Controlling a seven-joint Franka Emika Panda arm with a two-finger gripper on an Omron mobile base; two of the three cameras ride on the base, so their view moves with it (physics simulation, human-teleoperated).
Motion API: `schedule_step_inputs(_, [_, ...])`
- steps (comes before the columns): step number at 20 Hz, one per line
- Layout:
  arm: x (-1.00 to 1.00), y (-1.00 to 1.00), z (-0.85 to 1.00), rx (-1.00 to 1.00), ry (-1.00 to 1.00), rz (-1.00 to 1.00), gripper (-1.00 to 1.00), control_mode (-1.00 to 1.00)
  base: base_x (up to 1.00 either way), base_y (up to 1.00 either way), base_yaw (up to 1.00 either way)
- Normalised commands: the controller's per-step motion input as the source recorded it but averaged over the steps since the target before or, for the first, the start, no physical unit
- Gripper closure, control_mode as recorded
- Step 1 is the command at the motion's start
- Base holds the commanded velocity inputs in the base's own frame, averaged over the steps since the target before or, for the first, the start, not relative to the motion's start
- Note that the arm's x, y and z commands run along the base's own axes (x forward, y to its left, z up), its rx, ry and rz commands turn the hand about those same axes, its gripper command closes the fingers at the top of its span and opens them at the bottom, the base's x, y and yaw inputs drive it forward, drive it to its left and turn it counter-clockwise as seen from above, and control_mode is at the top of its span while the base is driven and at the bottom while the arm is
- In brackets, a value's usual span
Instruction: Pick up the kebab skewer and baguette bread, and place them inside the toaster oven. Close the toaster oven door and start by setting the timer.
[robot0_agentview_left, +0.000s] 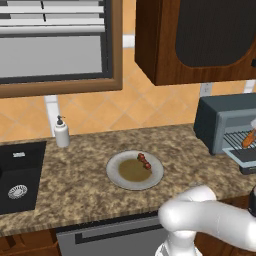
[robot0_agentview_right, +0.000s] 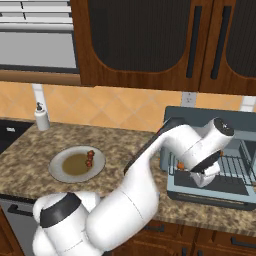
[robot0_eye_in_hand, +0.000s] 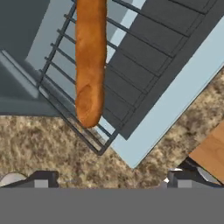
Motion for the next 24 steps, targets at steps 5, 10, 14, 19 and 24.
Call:
schedule_step_inputs(5, [-0.65, 1.00, 0.00, -0.36, 0.22, 0.45, -1.00, -1.00, 0.00, 0.00, 0.00])
schedule_step_inputs(10, [-0.26, 1.00, -0.09, -0.35, 0.22, 0.43, -1.00, -1.00, 0.00, 0.00, 0.00])
schedule_step_inputs(14, [0.00, 1.00, -0.25, -0.28, 0.21, 0.44, -1.00, -1.00, 0.00, 0.00, 0.00])
schedule_step_inputs(19, [0.15, 0.98, -0.39, -0.15, 0.13, 0.33, -1.00, -1.00, 0.00, 0.00, 0.00])
schedule_step_inputs(24, [0.29, 0.65, -0.06, 0.10, 0.03, 0.12, -1.00, -1.00, 0.00, 0.00, 0.00])
